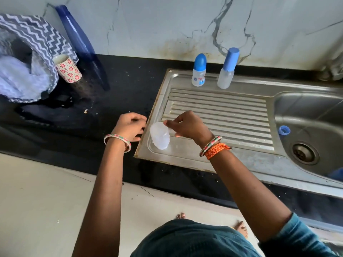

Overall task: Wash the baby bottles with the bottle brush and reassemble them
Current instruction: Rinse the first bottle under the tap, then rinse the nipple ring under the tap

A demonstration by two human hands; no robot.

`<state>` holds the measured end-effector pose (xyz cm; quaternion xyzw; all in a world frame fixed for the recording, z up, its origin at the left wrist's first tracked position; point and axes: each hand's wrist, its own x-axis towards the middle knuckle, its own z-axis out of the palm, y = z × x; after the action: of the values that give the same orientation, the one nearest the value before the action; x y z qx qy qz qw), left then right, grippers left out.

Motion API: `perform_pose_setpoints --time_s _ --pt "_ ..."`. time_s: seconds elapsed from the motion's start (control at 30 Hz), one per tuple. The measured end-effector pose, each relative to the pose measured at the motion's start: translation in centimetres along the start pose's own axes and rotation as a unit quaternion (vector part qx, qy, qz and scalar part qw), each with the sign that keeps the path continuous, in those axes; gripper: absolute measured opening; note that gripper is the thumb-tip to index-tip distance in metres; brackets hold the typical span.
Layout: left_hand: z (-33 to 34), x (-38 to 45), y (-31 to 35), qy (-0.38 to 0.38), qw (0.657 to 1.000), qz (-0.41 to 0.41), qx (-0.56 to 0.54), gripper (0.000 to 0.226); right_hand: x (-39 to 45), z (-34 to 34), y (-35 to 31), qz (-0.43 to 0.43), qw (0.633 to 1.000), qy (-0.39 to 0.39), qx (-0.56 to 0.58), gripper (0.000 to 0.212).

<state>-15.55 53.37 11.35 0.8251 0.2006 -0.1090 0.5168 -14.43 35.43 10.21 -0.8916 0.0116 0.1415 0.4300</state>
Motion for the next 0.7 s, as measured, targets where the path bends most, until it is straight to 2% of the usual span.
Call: perform_pose_setpoints --time_s 0.07,0.13,0.2,0.27,0.37,0.43,0.57,0.7 --pt "1.4 -0.4 1.4 0.104 0.988 0.105 0.050 0.014 -0.4 -1.8 0.1 -0.010 1.000 0.014 0.000 0.043" --pt "4.3 -1.0 3.2 0.152 0.962 0.216 0.072 0.012 -0.8 -4.1 0.9 -0.014 0.999 0.033 0.011 0.035" --pt "8.7 -1.1 5.2 0.136 0.945 0.290 0.057 0.013 -1.2 -7.0 2.9 -0.003 0.998 0.058 0.019 0.026" --pt "14.5 -0.8 7.5 0.057 0.943 0.328 0.021 0.017 -1.7 -11.0 6.5 0.019 0.996 0.092 -0.002 0.019" --pt "24.0 -0.4 10.6 -0.112 0.947 0.302 -0.010 0.030 -2.9 -17.8 13.6 0.070 0.988 0.132 -0.047 0.017" --pt "30.4 0.3 12.4 -0.179 0.940 0.289 0.012 0.029 -3.3 -22.4 19.2 0.108 0.979 0.159 -0.061 0.014" --pt "40.8 2.0 15.2 -0.214 0.942 0.257 0.037 0.020 0.4 -27.8 29.9 0.161 0.965 0.192 -0.077 0.013" --pt "47.5 4.2 16.0 -0.226 0.945 0.226 0.065 0.013 6.2 -28.0 38.0 0.167 0.969 0.106 -0.149 0.028"
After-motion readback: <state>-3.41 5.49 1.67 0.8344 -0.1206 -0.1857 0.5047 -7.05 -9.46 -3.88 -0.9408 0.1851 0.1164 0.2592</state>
